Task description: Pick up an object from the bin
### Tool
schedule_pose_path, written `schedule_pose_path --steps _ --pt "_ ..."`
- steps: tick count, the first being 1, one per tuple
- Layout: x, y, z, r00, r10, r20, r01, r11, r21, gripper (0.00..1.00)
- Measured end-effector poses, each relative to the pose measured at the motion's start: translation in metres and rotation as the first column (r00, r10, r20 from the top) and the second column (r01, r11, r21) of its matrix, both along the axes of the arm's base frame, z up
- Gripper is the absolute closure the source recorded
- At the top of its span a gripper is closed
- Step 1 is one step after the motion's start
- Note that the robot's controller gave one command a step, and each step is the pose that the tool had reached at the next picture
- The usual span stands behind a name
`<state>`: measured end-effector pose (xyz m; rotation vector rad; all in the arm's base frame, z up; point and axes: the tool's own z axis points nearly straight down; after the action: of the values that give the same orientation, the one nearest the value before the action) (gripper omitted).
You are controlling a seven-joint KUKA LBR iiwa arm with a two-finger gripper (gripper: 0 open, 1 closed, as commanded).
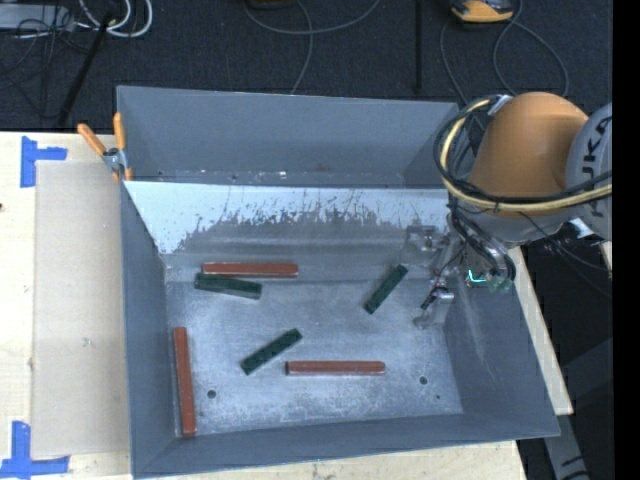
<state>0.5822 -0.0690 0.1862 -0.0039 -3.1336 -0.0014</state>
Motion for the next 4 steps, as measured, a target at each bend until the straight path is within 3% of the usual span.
schedule_pose_path --steps 1,2,3,4 --pt "0.038 -0.009 -0.12 0.962 0.272 0.004 -0.272 0.962 0.001 0.0" --pt "0.041 -0.007 -0.085 0.897 0.443 0.012 -0.443 0.897 -0.003 0.0" --pt "0.039 -0.022 -0.067 0.815 0.579 0.011 -0.579 0.815 -0.003 0.0" --pt "0.038 -0.014 -0.12 0.81 0.586 0.006 -0.586 0.81 0.004 0.0"
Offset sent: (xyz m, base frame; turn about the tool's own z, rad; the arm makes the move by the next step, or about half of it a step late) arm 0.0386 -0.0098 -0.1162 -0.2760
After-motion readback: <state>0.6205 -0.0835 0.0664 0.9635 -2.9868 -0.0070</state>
